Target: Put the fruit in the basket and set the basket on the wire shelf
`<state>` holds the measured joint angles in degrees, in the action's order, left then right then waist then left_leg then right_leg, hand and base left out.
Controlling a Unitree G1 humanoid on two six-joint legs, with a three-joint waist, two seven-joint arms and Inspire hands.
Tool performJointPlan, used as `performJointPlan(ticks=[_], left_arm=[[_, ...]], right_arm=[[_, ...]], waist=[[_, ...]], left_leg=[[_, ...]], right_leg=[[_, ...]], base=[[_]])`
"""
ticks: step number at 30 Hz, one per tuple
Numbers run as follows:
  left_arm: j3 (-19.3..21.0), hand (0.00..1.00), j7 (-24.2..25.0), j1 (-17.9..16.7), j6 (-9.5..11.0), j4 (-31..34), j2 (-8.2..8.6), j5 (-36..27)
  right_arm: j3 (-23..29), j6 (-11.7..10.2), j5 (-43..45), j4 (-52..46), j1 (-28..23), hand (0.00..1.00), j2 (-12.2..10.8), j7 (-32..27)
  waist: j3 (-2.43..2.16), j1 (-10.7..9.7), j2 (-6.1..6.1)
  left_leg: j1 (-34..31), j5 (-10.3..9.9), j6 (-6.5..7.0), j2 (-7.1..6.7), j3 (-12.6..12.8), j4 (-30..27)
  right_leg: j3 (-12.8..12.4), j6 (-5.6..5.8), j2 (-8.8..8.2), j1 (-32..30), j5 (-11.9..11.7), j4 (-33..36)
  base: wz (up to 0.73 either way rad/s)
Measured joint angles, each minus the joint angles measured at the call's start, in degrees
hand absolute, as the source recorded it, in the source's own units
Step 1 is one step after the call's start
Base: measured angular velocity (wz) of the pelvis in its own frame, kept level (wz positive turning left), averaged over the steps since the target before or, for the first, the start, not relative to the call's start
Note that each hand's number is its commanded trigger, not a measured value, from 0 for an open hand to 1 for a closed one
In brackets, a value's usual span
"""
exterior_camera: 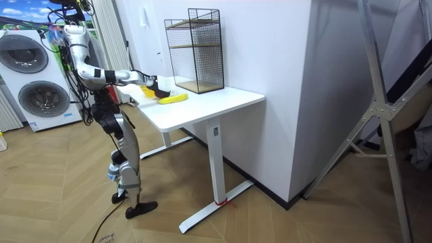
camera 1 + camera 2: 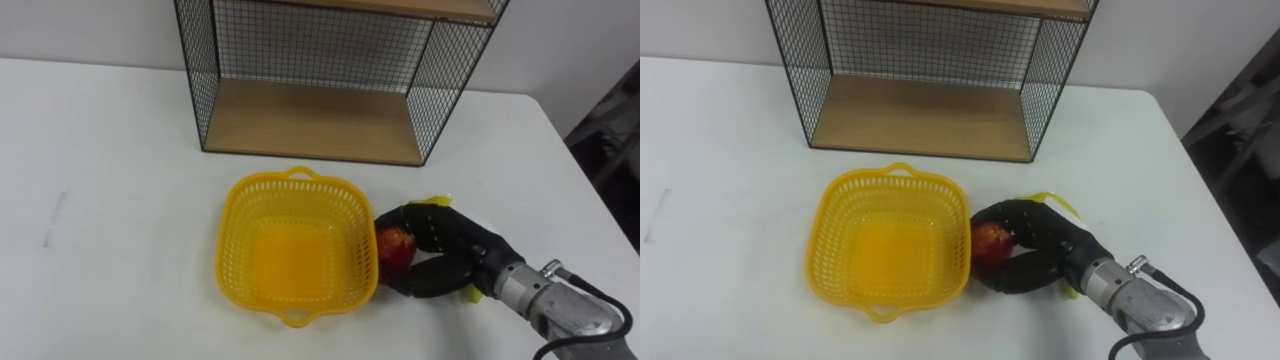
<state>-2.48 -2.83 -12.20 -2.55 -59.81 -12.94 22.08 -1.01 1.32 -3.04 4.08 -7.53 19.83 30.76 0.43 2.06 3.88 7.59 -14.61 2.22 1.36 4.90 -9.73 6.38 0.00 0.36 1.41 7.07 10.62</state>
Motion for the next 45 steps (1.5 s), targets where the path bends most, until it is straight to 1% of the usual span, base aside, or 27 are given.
performJointPlan(ticks=[3, 6, 8, 10, 11, 12, 17, 21, 23, 26, 30, 34, 36, 40, 41, 42, 43, 45], left_arm=[[0.0, 0.0, -0.5, -1.0, 0.0, 0.0, 0.07, 0.0], [0.5, 0.0, -1.0, -1.2, 0.0, -0.4, 0.23, 0.5], [2.0, 0.0, -1.3, -1.4, 0.0, -0.5, 0.8, 1.1], [2.5, 0.0, -1.6, -2.1, 0.0, -0.5, 1.14, 1.1], [2.6, 0.0, -1.6, -2.1, 0.0, -0.6, 1.18, 1.1], [3.2, 0.0, -1.7, -2.1, 0.0, -0.7, 1.29, 1.1], [3.5, 0.0, -3.5, -2.3, 0.1, -0.7, 1.31, 1.1], [3.6, 0.0, -4.5, -2.3, 0.1, -0.9, 1.32, 1.1], [3.6, 0.0, -4.8, -2.3, 0.1, -0.8, 1.32, 1.2], [4.1, 0.0, -6.0, -2.6, 0.1, -0.9, 1.55, 1.2], [4.4, 0.0, -6.7, -2.5, 0.0, -0.9, 2.01, 1.2], [4.2, 0.0, -6.6, -2.5, 0.1, -1.4, 2.0, 0.9], [4.0, 0.0, -6.2, -2.2, 0.2, -2.0, 2.03, 1.0], [4.1, 0.0, -5.4, -1.1, 0.5, -2.2, 2.02, 1.1], [4.0, 0.0, -5.4, -1.1, 0.5, -2.1, 2.01, 1.1], [3.7, 0.0, -5.4, -1.1, 0.5, -2.1, 2.0, 1.1], [3.2, 0.0, -5.3, -1.1, 0.5, -2.1, 1.94, 1.1], [3.1, 0.0, -5.2, -1.1, 0.5, -2.2, 1.9, 1.0]], right_arm=[[0.1, 0.1, -2.9, 0.1, 0.0, 1.0, 0.0, -0.2], [0.3, 0.1, -6.0, 1.3, 0.0, 1.0, -0.1, -0.6], [0.8, 0.0, -8.5, 2.2, -0.6, 1.0, -0.4, -0.9], [2.2, 0.0, -10.8, 2.6, -2.0, 1.0, -1.3, -1.4], [2.7, 0.0, -11.4, 2.9, -2.1, 1.0, -1.5, -1.5], [3.2, 0.0, -13.4, 4.0, -2.2, 1.0, -1.6, -2.1], [5.2, 0.0, -18.9, 5.0, -2.2, 1.0, -1.6, -5.0], [6.6, 0.0, -21.8, 5.0, -2.2, 1.0, -1.6, -6.3], [7.1, 0.0, -22.0, 4.8, -2.2, 1.0, -1.6, -6.9], [7.6, 0.0, -24.0, 4.2, -2.2, 1.0, -1.6, -7.9], [8.7, 0.0, -24.3, 3.5, -1.2, 1.0, -1.6, -9.1], [9.1, 0.0, -24.3, 0.3, 0.7, 1.0, -1.5, -10.2], [8.8, -0.1, -23.6, -2.0, 1.8, 1.0, -1.6, -10.1], [8.8, -0.1, -20.3, -7.6, 3.1, 1.0, -1.5, -9.9], [8.7, -0.1, -20.3, -8.5, 3.2, 1.0, -1.5, -9.9], [8.3, -0.1, -20.3, -10.0, 3.2, 1.0, -1.4, -9.8], [7.5, -0.1, -20.3, -11.3, 3.6, 1.0, -1.2, -9.4], [5.9, -0.1, -19.5, -12.3, 5.0, 1.0, -1.0, -8.6]], waist=[[-0.02, -0.1, -0.06], [-0.06, -0.1, -0.28], [-0.09, -0.1, -0.43], [-0.3, -0.3, -0.88], [-0.32, -0.3, -0.97], [-0.38, -0.6, -0.95], [-0.23, -2.0, -1.26], [-0.37, -3.0, -0.99], [-0.44, -3.1, -0.83], [-0.38, -3.1, -0.66], [-0.53, -3.1, -0.34], [-0.38, -3.2, -0.67], [-0.29, -3.0, -0.8], [-0.41, -2.0, -0.66], [-0.54, -1.8, -0.4], [-0.49, -1.6, -0.51], [-0.57, -1.6, -0.34], [-0.48, -1.6, -0.19]], left_leg=[[0.1, 0.0, 0.0, -0.01, 0.0, -0.1], [0.6, 0.0, 0.0, 0.02, 0.0, 0.1], [0.6, 0.0, 0.0, 0.02, 0.3, 0.2], [0.6, 0.0, 0.0, 0.01, 0.3, 0.2], [0.6, 0.0, 0.0, 0.01, 0.3, 0.2], [0.7, 0.0, 0.0, 0.01, 0.3, 0.2], [1.1, 0.0, -0.01, 0.04, 0.0, 0.2], [1.1, 0.0, -0.01, 0.01, -0.2, 0.2], [1.1, 0.0, -0.01, 0.0, -0.2, 0.2], [1.1, 0.0, -0.01, 0.01, -0.2, 0.2], [1.1, 0.0, -0.01, -0.01, -0.1, 0.2], [1.1, 0.0, -0.01, 0.02, -0.1, -0.1], [1.1, 0.0, -0.01, 0.03, 0.0, 0.0], [-0.3, 0.0, -0.01, 0.01, 0.4, 0.0], [-0.4, 0.0, -0.01, 0.01, 0.4, 0.0], [-0.4, 0.0, 0.0, 0.01, 0.2, -0.1], [-0.4, 0.0, 0.0, 0.01, 0.1, -0.1], [-0.3, 0.0, 0.0, 0.05, 0.2, -0.1]], right_leg=[[0.0, 0.0, -0.02, 0.2, 0.0, 0.0], [0.1, 0.0, 0.0, 0.7, 0.0, 0.0], [0.0, 0.0, 0.02, 0.7, 0.0, 0.0], [0.0, 0.0, -0.01, 0.7, 0.0, 0.0], [0.0, 0.0, -0.01, 0.7, 0.0, 0.0], [0.0, 0.0, -0.01, 0.8, 0.0, 0.0], [0.2, 0.0, -0.01, 1.4, 0.0, -0.1], [0.2, 0.0, 0.0, 1.4, 0.0, -0.1], [0.1, 0.0, 0.0, 1.4, 0.0, -0.1], [0.2, 0.0, 0.02, 1.4, 0.0, -0.1], [0.1, 0.0, -0.01, 1.3, 0.0, 0.0], [0.2, 0.0, -0.01, 1.3, 0.0, 0.0], [0.3, 0.0, 0.01, 1.3, 0.0, 0.0], [0.1, -0.1, -0.04, -0.3, -0.2, 0.1], [0.1, -0.1, -0.04, -0.3, -0.2, 0.1], [0.1, -0.1, -0.03, -0.3, -0.2, 0.1], [0.2, -0.09, -0.03, -0.3, -0.2, 0.1], [0.1, -0.08, -0.01, -0.3, -0.2, 0.1]], base=[[0.0], [0.0], [0.0], [0.0], [0.0], [0.0], [0.01], [0.0], [0.0], [0.0], [0.0], [0.0], [0.0], [-0.06], [0.0], [0.0], [0.0], [0.0]])
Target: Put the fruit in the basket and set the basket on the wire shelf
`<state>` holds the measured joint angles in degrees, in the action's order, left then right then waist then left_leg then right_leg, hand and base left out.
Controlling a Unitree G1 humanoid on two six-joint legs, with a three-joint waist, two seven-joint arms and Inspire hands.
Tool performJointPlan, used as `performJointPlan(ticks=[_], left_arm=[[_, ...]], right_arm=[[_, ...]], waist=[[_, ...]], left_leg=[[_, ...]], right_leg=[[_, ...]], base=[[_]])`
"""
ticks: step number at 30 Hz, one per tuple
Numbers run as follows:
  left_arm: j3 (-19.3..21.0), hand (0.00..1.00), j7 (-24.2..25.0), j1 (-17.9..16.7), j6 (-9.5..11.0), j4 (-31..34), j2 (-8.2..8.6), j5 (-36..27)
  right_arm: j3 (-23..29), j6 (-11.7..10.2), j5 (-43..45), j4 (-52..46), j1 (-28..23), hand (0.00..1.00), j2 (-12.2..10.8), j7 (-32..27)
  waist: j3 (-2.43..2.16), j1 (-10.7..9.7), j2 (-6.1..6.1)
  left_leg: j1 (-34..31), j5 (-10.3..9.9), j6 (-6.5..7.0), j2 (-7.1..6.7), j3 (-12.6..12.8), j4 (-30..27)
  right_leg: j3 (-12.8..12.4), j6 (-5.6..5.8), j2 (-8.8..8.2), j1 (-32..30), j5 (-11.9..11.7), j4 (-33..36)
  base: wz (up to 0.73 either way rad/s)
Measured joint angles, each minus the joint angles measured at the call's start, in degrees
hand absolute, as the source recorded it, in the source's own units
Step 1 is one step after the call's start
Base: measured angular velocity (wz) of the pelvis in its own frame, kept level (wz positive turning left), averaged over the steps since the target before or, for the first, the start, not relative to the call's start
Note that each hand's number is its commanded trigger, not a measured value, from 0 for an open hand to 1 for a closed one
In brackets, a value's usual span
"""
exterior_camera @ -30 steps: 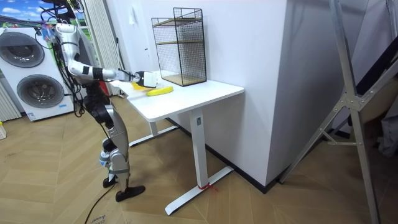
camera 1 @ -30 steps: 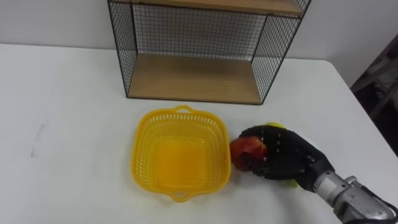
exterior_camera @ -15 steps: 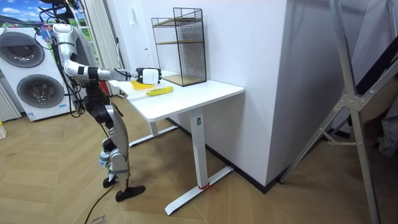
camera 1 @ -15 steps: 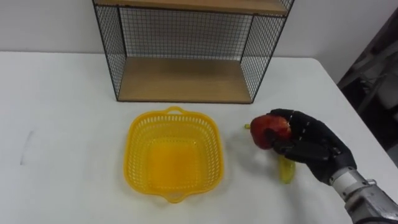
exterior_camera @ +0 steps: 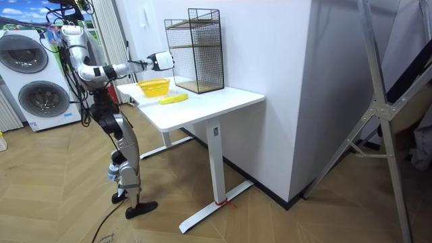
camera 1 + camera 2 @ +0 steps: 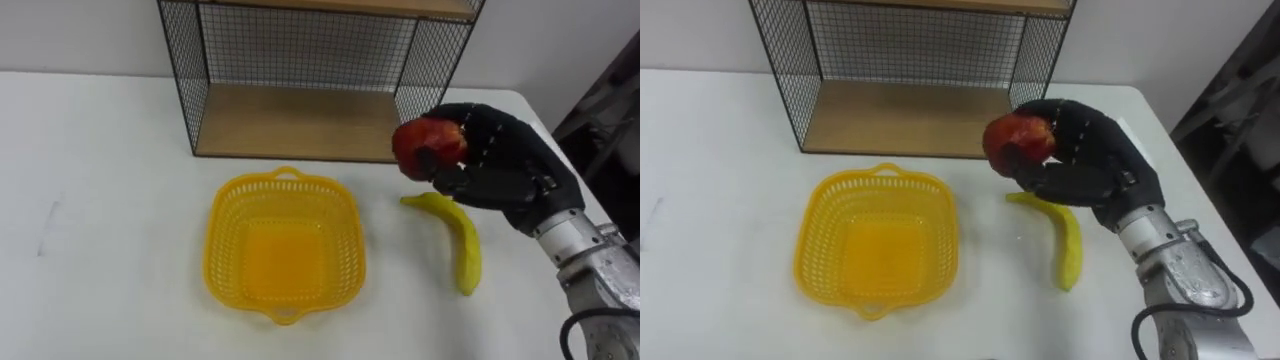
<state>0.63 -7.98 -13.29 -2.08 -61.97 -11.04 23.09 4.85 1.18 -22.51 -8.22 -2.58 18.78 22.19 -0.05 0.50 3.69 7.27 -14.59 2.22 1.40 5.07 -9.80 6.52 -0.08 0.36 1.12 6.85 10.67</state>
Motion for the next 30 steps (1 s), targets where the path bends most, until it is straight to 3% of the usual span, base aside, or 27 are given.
performJointPlan(ticks=[6, 10, 15, 18, 23, 24, 25, 26, 30], left_arm=[[-0.4, 0.0, 1.4, 1.7, 0.0, 0.0, -0.91, 0.1], [-2.1, 0.0, 2.5, 2.7, -0.4, 0.0, -1.48, 0.1], [-2.8, 0.0, 3.6, 4.1, -0.5, -0.1, -1.43, 0.1], [-3.4, 0.0, 3.6, 4.4, -0.6, -0.1, -1.53, -0.2], [-4.5, 0.0, 3.6, 4.6, -1.6, 0.0, -1.51, -1.1], [-4.5, 0.0, 3.7, 4.7, -1.7, 0.0, -1.52, -1.1], [-4.7, 0.0, 3.7, 4.8, -1.7, 0.0, -1.52, -1.1], [-5.1, 0.0, 3.7, 5.0, -1.7, 0.0, -1.52, -1.1], [-6.5, 0.0, 3.8, 5.2, -1.7, 0.0, -1.65, -1.1]], right_arm=[[-4.4, 0.0, 9.6, -1.6, 4.5, 1.0, 0.2, 2.2], [-7.9, 0.2, 15.3, -3.1, 7.1, 1.0, 1.9, 3.1], [-11.1, 0.1, 20.8, -3.9, 10.4, 1.0, 1.7, 5.7], [-12.9, 0.2, 25.4, -4.0, 11.1, 1.0, 1.3, 6.4], [-17.4, 1.0, 29.7, -3.9, 11.2, 1.0, 1.3, 7.4], [-18.3, 1.5, 30.9, -3.7, 11.2, 0.96, 1.3, 7.7], [-18.8, 1.7, 31.6, -3.7, 11.2, 0.57, 1.3, 8.0], [-19.5, 2.2, 32.4, -3.6, 11.1, 0.04, 1.3, 8.4], [-21.6, 2.6, 34.6, 0.0, 10.7, 0.0, 1.3, 9.0]], waist=[[0.51, 1.2, 1.21], [-0.01, 3.1, 2.0], [0.21, 4.7, 1.69], [0.59, 6.0, 1.14], [0.91, 6.2, 0.67], [0.88, 6.2, 0.73], [0.85, 6.2, 0.78], [0.83, 6.2, 0.79], [0.6, 6.2, 1.21]], left_leg=[[-0.2, 0.0, 0.0, 0.03, 0.3, 0.1], [-0.8, 0.0, 0.0, 0.01, 0.2, 0.0], [-0.8, 0.0, 0.02, -0.06, 0.0, -0.1], [-0.7, 0.0, 0.02, -0.03, -0.1, 0.0], [-0.9, 0.0, 0.02, 0.02, -0.2, 0.0], [-0.9, 0.0, -0.01, 0.02, -0.2, 0.0], [-0.9, 0.0, -0.01, 0.01, -0.2, 0.0], [-0.9, 0.0, -0.01, 0.0, -0.2, 0.0], [-0.7, 0.0, -0.01, -0.03, -0.2, -0.1]], right_leg=[[-0.1, 0.0, 0.09, -0.3, 0.0, -0.1], [-0.2, -0.01, 0.1, -0.9, 0.0, -0.1], [-0.2, -0.01, -0.03, -0.8, 0.0, -0.2], [-0.2, 0.0, 0.0, -0.8, 0.0, -0.2], [0.0, 0.0, -0.02, -0.9, 0.0, -0.2], [0.0, 0.0, -0.02, -1.0, 0.0, -0.1], [0.0, 0.0, -0.03, -1.0, 0.0, -0.1], [0.0, 0.0, -0.03, -0.9, 0.0, -0.1], [0.0, 0.0, -0.05, -0.7, 0.0, -0.1]], base=[[0.0], [-0.02], [0.01], [0.01], [0.0], [0.0], [0.0], [0.0], [0.0]])
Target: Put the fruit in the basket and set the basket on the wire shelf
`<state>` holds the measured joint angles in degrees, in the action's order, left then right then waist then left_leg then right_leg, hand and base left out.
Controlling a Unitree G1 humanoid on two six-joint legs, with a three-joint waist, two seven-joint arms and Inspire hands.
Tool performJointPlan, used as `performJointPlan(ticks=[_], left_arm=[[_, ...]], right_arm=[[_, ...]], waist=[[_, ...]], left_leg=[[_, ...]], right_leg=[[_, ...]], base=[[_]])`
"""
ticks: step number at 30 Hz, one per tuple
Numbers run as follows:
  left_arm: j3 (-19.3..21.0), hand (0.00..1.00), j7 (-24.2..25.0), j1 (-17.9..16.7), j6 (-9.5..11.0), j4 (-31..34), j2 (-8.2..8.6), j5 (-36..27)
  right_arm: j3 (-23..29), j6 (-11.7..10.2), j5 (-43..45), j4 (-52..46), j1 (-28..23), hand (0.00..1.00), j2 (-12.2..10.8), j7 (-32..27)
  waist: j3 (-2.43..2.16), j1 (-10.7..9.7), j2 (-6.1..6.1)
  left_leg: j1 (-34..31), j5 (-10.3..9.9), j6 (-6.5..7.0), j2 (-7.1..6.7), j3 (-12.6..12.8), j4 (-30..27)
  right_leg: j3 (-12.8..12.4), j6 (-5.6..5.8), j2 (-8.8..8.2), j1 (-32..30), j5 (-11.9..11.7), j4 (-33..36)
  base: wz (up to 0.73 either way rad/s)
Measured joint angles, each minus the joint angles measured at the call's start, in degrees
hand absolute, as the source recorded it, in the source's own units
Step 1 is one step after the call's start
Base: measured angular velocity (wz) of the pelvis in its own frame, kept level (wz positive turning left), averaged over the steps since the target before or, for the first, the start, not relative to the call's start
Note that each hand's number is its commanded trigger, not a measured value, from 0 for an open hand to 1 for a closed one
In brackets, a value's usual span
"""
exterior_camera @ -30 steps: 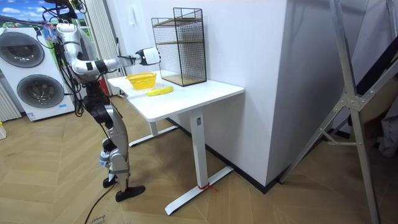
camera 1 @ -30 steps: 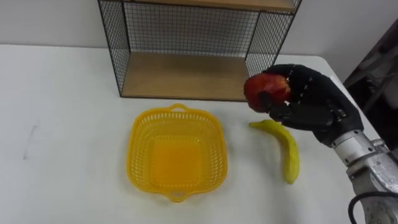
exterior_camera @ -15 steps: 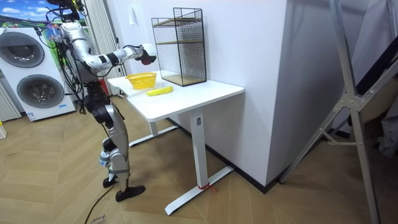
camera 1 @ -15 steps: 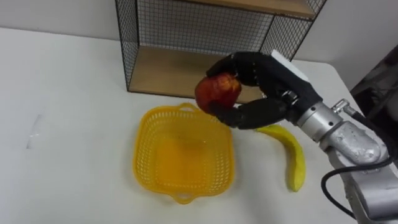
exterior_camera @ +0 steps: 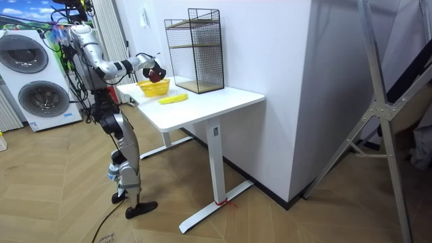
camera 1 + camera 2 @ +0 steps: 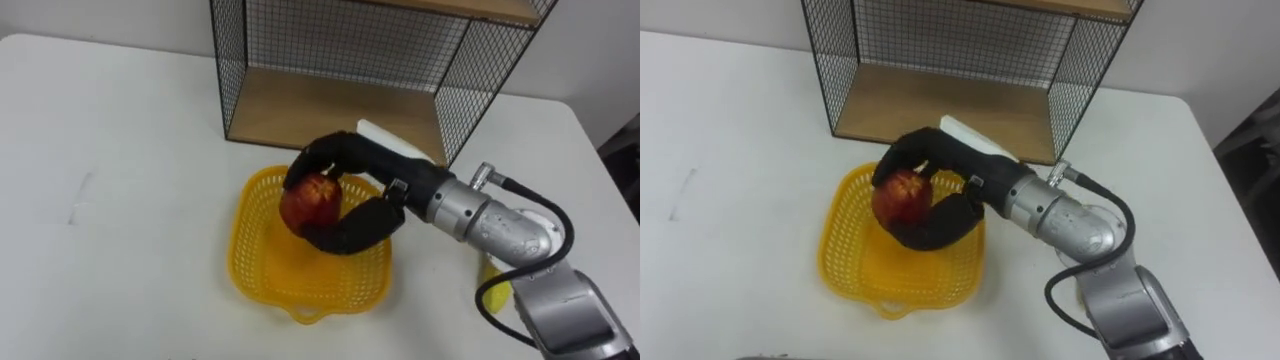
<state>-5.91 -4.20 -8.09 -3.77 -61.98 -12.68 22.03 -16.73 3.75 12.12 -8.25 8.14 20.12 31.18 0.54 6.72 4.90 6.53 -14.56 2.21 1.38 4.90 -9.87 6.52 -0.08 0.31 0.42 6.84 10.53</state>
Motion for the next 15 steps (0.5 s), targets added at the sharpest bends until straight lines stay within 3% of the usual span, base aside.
performJointPlan(ticks=[10, 15], left_arm=[[-1.7, 0.0, 0.0, 0.0, 0.0, 0.0, -0.49, 0.0], [-2.1, 0.0, 0.2, 0.0, 0.0, 0.0, -0.67, 0.0]], right_arm=[[-0.2, 0.1, 0.1, 3.3, -0.4, 0.0, -0.1, 0.2], [-0.2, 0.1, 0.1, 3.3, -0.4, 0.0, -0.3, 0.2]], waist=[[0.39, -0.1, -0.33], [0.21, -0.1, -0.13]], left_leg=[[0.1, 0.0, 0.0, 0.03, -0.4, 0.2], [0.1, 0.0, 0.0, 0.0, -0.5, 0.0]], right_leg=[[0.2, 0.0, 0.04, 0.4, 0.0, 0.0], [0.6, 0.0, -0.01, 0.4, 0.0, 0.0]], base=[[0.0], [0.0]])
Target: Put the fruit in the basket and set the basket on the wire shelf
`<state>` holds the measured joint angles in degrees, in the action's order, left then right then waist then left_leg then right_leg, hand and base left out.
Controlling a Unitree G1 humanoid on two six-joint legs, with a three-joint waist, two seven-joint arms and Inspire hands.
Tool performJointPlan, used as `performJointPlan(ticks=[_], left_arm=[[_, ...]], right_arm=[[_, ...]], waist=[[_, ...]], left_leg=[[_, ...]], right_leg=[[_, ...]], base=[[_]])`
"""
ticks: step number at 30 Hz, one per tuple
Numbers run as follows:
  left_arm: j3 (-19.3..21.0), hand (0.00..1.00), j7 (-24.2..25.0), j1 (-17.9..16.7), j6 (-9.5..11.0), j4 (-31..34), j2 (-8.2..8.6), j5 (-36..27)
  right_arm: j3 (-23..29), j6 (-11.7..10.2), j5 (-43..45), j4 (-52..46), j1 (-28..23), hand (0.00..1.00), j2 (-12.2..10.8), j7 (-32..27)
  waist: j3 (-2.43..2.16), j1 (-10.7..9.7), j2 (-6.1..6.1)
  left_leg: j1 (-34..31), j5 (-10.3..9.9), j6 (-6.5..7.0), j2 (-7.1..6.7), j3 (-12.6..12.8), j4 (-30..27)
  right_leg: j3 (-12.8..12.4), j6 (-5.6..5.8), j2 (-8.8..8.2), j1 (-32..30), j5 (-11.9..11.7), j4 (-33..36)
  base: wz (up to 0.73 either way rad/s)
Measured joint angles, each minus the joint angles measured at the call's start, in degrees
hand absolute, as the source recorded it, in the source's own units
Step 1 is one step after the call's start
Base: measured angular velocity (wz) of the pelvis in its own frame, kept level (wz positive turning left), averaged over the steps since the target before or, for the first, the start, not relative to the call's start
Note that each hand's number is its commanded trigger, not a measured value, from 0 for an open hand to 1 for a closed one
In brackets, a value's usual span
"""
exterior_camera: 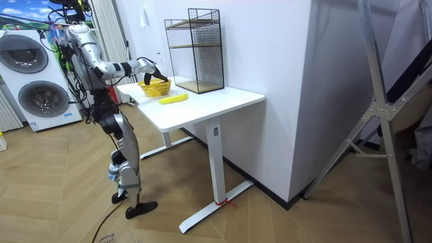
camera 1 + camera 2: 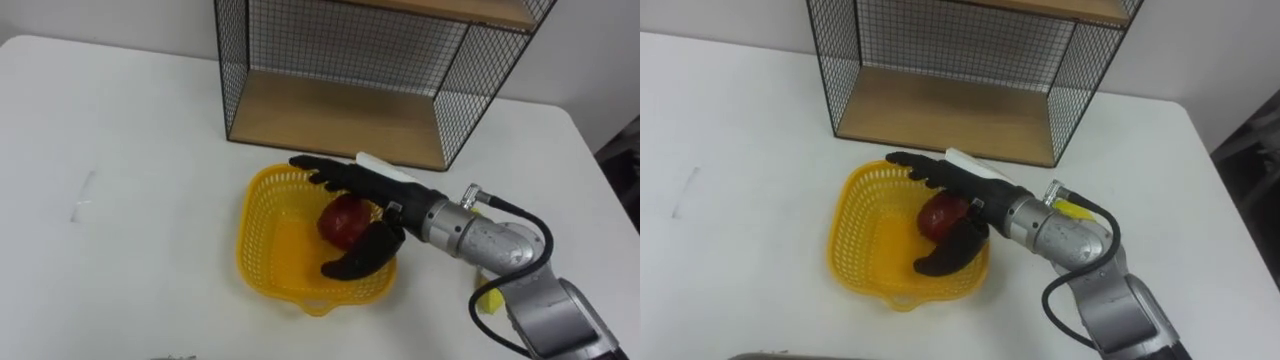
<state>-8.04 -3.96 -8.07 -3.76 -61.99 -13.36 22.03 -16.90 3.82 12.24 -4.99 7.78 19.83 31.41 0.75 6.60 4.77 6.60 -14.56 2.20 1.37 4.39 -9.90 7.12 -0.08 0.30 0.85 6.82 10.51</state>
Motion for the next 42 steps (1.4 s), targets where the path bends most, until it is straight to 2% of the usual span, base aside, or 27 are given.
performJointPlan(ticks=[5, 8, 14, 16, 23, 26, 30, 34, 39, 42], left_arm=[[1.5, 0.0, 0.8, -0.1, 0.4, 0.0, 0.13, 0.1], [2.8, 0.0, 0.6, -0.2, 0.4, 0.0, 0.2, 0.1], [2.8, 0.0, 0.4, -0.4, 0.3, 0.0, 0.59, 0.1], [2.8, 0.0, 0.3, -0.9, 0.3, 0.0, 1.13, 0.1], [6.0, 0.0, 0.5, -2.3, 0.5, 0.1, 1.22, 0.1], [6.8, 0.0, 0.5, -3.1, 0.5, 0.1, 1.2, 0.1], [8.0, 0.0, 0.3, -3.6, 0.7, 0.1, 1.53, 0.6], [8.1, 0.0, -1.0, -5.1, 0.6, 0.8, 1.56, 0.7], [8.6, 0.0, -2.1, -5.8, 0.4, 0.9, 1.92, 0.7], [10.1, 0.0, -2.1, -6.2, 0.3, 0.5, 1.89, 0.7]], right_arm=[[1.8, -0.1, -0.5, -0.3, 0.0, 0.0, -0.9, 0.0], [4.6, -0.7, -1.6, -0.3, 0.0, 0.0, -2.8, -0.7], [10.0, -1.2, -6.3, -0.6, 0.1, 0.0, -2.7, -3.1], [11.6, -1.2, -7.1, -1.3, 0.1, 0.0, -2.6, -3.4], [16.5, -1.3, -15.3, -5.5, 0.1, 0.0, -2.5, -5.7], [18.4, -1.6, -18.7, -7.5, 0.1, 0.0, -2.5, -7.0], [20.9, -2.1, -19.6, -7.6, 0.1, 0.0, -2.5, -7.7], [23.9, -2.3, -18.7, -7.7, -0.2, 0.0, -2.3, -12.3], [26.2, -2.6, -13.9, -6.5, -3.1, 0.0, -1.4, -19.1], [27.7, -3.0, -10.8, -1.8, -3.4, 0.0, -1.0, -23.0]], waist=[[-0.12, -0.3, 0.13], [-0.13, -0.3, 0.02], [-0.29, -0.5, -0.69], [-0.64, -0.7, -0.95], [-0.74, -3.1, -0.92], [-0.6, -3.8, -1.13], [-0.74, -5.1, -0.54], [-0.82, -6.4, -0.44], [-0.84, -6.7, -0.36], [-0.85, -6.8, -0.15]], left_leg=[[0.0, 0.0, 0.0, -0.04, 0.0, -0.4], [0.0, 0.0, 0.0, -0.02, -0.1, -0.5], [-0.1, 0.0, 0.0, 0.0, -0.2, -0.5], [0.0, 0.0, 0.0, -0.02, 0.2, -0.5], [0.4, 0.0, 0.0, -0.01, 0.1, -0.7], [1.2, 0.0, 0.0, 0.02, 0.1, -0.5], [1.2, 0.0, -0.01, 0.0, 0.2, -0.3], [1.0, 0.0, -0.01, 0.0, 0.2, -0.3], [1.0, 0.0, -0.01, 0.0, 0.2, 0.0], [1.1, 0.0, -0.01, 0.03, 0.2, 0.0]], right_leg=[[-0.5, 0.0, -0.07, 0.2, 0.0, 0.0], [-0.6, 0.01, -0.05, 0.2, 0.0, -0.1], [-0.5, 0.01, -0.03, 0.2, 0.0, -0.1], [-0.6, 0.01, 0.0, 0.2, 0.0, 0.1], [-0.5, 0.01, -0.05, 0.7, 0.0, 0.0], [-0.5, 0.01, 0.01, 1.5, 0.0, 0.0], [-0.5, 0.0, -0.01, 1.5, 0.0, 0.1], [-0.5, -0.02, 0.0, 1.2, -0.1, 0.1], [-0.7, -0.01, 0.11, 1.2, -0.1, 0.0], [-0.6, -0.01, 0.11, 1.1, -0.1, 0.0]], base=[[0.0], [0.0], [0.01], [-0.04], [0.0], [0.0], [0.0], [0.0], [0.0], [0.0]])
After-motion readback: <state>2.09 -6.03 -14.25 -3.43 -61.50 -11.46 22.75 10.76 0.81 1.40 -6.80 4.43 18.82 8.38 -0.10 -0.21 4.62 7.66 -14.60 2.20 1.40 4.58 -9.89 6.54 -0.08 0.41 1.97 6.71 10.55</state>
